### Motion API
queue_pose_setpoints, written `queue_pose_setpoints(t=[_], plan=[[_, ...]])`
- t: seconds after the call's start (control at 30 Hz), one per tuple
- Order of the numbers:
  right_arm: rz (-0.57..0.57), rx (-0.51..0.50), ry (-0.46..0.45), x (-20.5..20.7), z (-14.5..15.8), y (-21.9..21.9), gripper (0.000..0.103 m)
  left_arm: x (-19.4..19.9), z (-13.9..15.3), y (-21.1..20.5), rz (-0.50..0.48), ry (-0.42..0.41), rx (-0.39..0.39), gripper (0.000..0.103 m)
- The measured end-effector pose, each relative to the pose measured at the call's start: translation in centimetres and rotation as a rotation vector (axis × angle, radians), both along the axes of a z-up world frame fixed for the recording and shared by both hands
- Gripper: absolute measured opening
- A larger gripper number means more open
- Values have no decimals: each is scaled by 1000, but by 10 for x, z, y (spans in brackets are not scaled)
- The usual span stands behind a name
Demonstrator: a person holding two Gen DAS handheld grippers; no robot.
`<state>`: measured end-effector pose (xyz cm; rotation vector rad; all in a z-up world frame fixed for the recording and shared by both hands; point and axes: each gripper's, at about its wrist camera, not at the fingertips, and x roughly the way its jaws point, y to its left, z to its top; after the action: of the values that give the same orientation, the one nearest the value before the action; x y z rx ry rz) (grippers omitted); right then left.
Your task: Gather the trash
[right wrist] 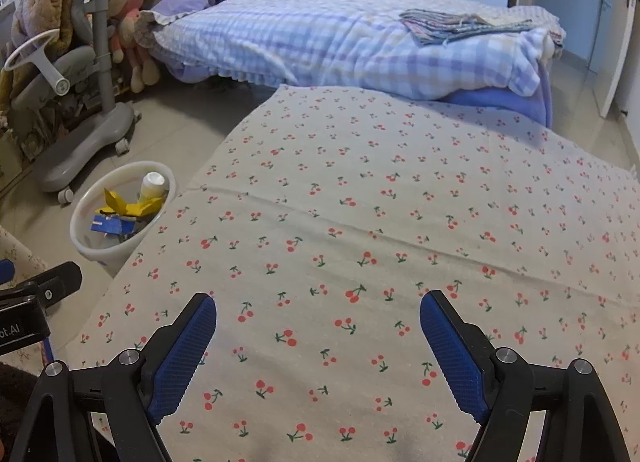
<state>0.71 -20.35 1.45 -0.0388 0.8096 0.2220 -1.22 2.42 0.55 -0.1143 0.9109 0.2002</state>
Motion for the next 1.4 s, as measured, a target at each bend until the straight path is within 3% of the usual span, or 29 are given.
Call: queue_pose_setpoints(t=[1.13,1.4], plan=[[-14,-8,17,5,-8,-3,88,-2,3,-4,3,-22,26,103],[-40,-24,13,9,-11,-9,95,0,1,-6,-7,-6,-3,103]])
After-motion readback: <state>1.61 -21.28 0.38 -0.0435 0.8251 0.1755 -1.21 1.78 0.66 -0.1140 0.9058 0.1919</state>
